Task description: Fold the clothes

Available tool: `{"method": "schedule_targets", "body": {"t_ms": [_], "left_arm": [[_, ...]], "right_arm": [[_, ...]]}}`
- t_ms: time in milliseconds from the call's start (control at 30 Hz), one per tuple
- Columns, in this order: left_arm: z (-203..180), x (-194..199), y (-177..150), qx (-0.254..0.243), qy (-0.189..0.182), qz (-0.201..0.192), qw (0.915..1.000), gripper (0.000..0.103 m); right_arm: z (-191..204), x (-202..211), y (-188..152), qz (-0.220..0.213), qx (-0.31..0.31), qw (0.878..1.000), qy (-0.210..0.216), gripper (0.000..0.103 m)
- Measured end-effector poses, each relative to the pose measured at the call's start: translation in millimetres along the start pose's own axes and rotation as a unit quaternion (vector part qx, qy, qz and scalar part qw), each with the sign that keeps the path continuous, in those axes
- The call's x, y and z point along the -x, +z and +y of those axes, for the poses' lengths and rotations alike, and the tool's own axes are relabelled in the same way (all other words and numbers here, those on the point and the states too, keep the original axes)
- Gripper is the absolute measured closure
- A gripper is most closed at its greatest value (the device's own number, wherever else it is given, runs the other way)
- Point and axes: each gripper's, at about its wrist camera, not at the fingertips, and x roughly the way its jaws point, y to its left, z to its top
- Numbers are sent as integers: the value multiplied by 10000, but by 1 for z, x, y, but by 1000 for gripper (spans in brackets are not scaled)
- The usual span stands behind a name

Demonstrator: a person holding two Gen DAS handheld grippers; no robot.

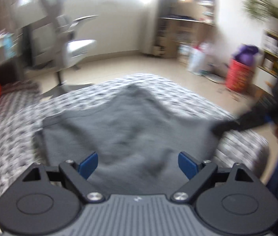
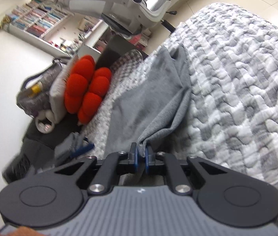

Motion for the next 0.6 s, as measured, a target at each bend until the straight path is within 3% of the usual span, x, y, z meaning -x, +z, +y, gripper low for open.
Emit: {"method": "schedule_targets", "body": {"t_ms": [133,233,367,433,500,600], "left_arm": [[-22,7,-6,-511,-347,-183,9979,13],[-41,3,-14,-883,-560,-109,9945,12],[-57,-17,-26,-1381,-286,297,9896,12],[-52,-28,-27,-1333,-50,505,9898,15],[-40,-37,-26,-1097,155,676,9915,38],[-21,-38,-23,-620,144,757,9951,62]], "right_arm": [[4,-2,5,-119,-168,9996,169,93],[5,-2,8,-226,-320,9988,277,93],[1,1,11,-365,-542,9971,379,93],[-1,3,12,-371,-601,9968,378,93],[-4,5,12,-338,-626,9969,341,93],[-6,6,13,-253,-611,9975,256,93]]}}
